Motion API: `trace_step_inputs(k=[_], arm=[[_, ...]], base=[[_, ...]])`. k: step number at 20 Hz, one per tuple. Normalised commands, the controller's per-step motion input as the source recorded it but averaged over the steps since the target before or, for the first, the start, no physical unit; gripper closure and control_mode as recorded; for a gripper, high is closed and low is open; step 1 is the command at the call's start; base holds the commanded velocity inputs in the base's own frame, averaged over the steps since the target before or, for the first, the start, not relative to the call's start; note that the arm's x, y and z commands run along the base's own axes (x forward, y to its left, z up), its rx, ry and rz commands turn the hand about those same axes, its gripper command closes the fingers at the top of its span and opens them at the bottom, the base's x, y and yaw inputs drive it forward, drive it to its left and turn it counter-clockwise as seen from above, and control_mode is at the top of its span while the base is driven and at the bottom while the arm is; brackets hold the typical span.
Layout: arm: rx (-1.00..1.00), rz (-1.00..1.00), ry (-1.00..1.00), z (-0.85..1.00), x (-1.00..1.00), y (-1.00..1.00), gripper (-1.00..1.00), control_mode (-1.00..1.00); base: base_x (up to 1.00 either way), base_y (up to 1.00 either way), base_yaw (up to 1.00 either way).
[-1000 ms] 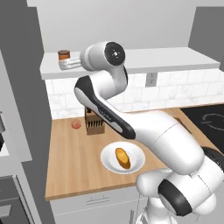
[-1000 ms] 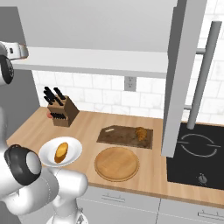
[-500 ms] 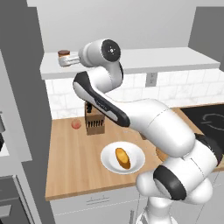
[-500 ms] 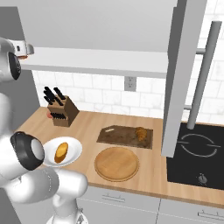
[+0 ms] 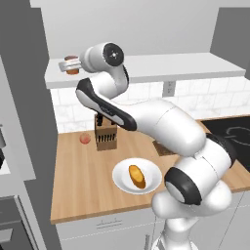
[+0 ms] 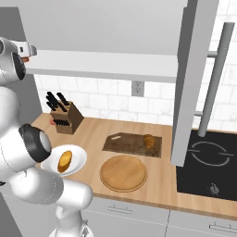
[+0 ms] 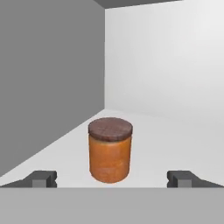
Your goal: From the different types of pastries on the counter, select a croissant and place it on the cutting board. Then retrieve a jar of jam from the cabinet and place it alongside the croissant on the cutting board.
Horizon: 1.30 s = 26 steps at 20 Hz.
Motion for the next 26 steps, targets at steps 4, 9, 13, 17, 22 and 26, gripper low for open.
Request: trace_step_inputs(k=[4, 9, 13, 17, 22, 26], arm=[[0.0, 0.0, 0.0, -0.13, 0.18, 0.1, -1.0, -1.0], [0.0, 0.0, 0.0, -0.09, 0.2, 0.15, -1.0, -1.0], [0.0, 0.0, 0.0, -0.03, 0.29, 0.07, -1.0, -1.0], [0.0, 0.0, 0.0, -0.04, 0.16, 0.03, -1.0, -1.0], [0.0, 0.0, 0.0, -0.1, 0.11, 0.09, -1.0, -1.0], [0.0, 0.0, 0.0, -0.04, 0.21, 0.05, -1.0, -1.0]], base=[[0.0, 0.0, 0.0], [0.0, 0.0, 0.0], [0.0, 0.0, 0.0], [0.0, 0.0, 0.0], [0.0, 0.0, 0.0], [0.0, 0.0, 0.0]])
